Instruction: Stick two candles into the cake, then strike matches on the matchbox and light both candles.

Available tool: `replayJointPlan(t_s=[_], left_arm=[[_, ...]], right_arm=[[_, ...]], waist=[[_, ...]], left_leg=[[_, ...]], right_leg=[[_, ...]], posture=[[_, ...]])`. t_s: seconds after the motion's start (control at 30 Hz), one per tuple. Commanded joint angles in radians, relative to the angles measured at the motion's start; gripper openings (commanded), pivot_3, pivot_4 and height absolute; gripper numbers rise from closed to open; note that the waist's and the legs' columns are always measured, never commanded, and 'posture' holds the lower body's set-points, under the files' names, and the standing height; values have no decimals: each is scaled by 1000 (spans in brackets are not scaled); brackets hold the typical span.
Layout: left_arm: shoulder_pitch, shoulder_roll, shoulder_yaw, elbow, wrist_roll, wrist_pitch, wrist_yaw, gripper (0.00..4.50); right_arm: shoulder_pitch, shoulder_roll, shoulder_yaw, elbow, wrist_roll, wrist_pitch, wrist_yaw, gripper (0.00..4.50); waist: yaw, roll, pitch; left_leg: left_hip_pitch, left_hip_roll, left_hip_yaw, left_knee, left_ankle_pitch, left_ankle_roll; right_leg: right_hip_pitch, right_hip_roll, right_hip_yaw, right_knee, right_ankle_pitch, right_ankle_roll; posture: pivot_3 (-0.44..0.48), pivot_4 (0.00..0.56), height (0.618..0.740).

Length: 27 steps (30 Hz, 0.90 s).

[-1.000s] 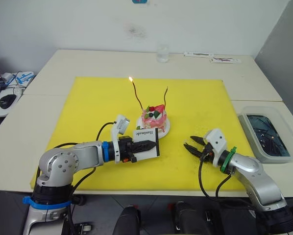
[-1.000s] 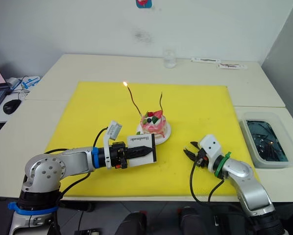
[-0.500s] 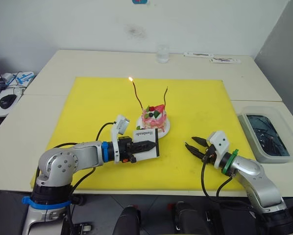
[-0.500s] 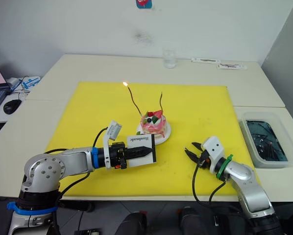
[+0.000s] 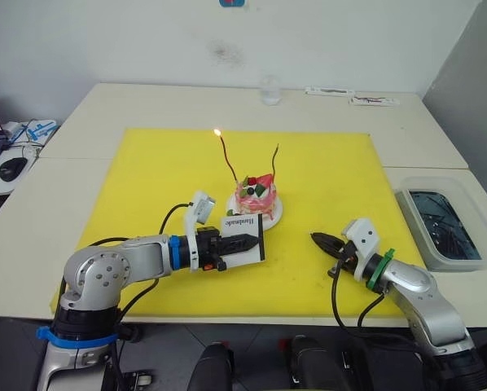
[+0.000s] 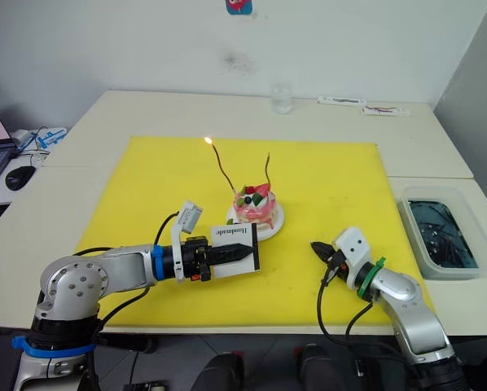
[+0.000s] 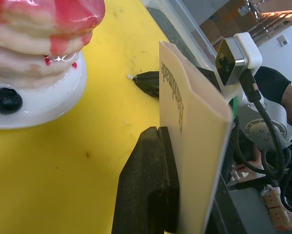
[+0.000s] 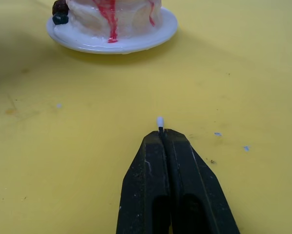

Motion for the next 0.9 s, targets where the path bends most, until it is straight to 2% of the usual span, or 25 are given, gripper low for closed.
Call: replayJointPlan(t_s=[0.03,0.37,0.5,0.8,0.9], left_arm=[[-5,3,18,-33,-21,-2,-2,0],[-5,-1,16,-29,-18,-5,-2,0],[-4,-1,17,-28,-19,-4,-1,0],[-5,-2,17,-28,-22,-4,2,0],[-4,-1,17,-29,-23,-3,3,0]], right_arm=[[-18,-22,-7,-63,26,17,32,72],[-30,-26,9,-27,-9,48,26,72],[-37,-22,19,-20,-24,44,14,958],[-31,-15,14,-9,-40,21,6,958],[-26,-16,16,-9,-43,24,6,403]], waist=[[0,0,0],[0,0,0],[0,0,0],[0,0,0],[0,0,0]], left_leg=[[0,0,0,0,0,0],[0,0,0,0,0,0],[0,0,0,0,0,0],[0,0,0,0,0,0],[0,0,0,0,0,0]], right_leg=[[0,0,0,0,0,0],[0,0,0,0,0,0],[0,0,0,0,0,0],[0,0,0,0,0,1],[0,0,0,0,0,0]], posture=[[0,150,740],[0,150,740],[0,150,740],[0,150,740],[0,150,740]])
